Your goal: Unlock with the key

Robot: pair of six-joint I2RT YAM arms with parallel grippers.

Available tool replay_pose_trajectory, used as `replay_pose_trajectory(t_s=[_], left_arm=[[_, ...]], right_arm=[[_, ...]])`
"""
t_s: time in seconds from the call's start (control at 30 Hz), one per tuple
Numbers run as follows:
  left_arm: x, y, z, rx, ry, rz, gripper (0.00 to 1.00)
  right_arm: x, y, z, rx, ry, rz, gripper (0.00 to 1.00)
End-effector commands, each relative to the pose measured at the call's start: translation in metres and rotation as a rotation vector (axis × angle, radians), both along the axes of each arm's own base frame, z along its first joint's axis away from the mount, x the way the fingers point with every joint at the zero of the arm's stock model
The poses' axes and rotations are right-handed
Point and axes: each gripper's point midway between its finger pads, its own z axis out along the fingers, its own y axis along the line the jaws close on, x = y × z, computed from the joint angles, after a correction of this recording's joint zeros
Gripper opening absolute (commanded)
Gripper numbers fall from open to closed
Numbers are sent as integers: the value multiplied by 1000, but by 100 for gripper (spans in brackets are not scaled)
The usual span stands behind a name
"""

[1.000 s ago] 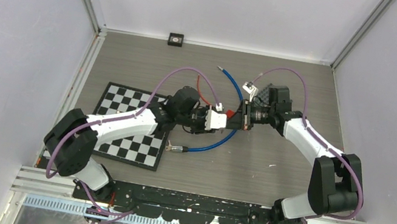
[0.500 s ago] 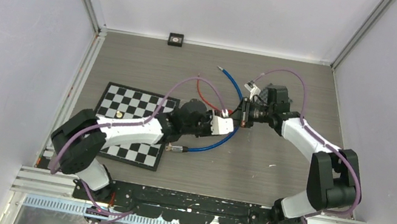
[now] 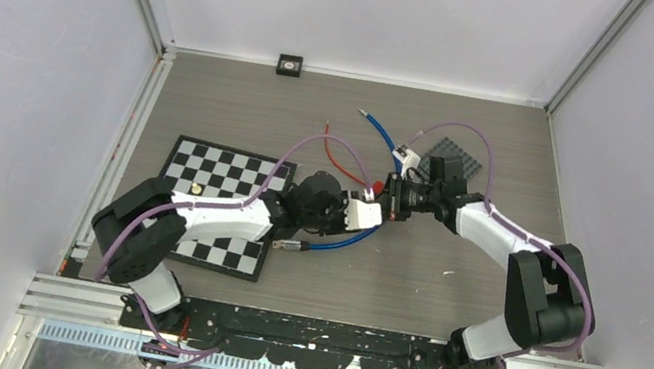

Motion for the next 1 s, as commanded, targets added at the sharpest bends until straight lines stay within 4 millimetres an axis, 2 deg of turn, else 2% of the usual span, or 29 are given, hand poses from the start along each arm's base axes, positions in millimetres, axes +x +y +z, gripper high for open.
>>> replay_pose_trajectory(t_s=[0.0, 0.17, 0.33, 0.37, 0.43, 0.7, 0.97], left_arm=[[-32, -34, 59, -241, 146, -207, 0], [-15, -29, 69, -246, 68, -138, 0], [19, -19, 75, -204, -128, 41, 0], [30, -12, 77, -184, -188, 106, 0], [38, -8, 79, -170, -244, 155, 0], [50, 0, 81, -113, -392, 216, 0], [55, 2, 81, -57, -504, 211, 0]], right_arm=[[-5, 19, 44, 55, -332, 135, 1], [-8, 26, 47, 74, -276, 133, 1], [3, 34, 40, 89, -88, 79, 0], [4, 36, 38, 96, -58, 73, 0], [8, 38, 37, 113, -5, 55, 1], [21, 47, 37, 202, 267, 17, 0], [32, 48, 25, 253, 433, -31, 1]])
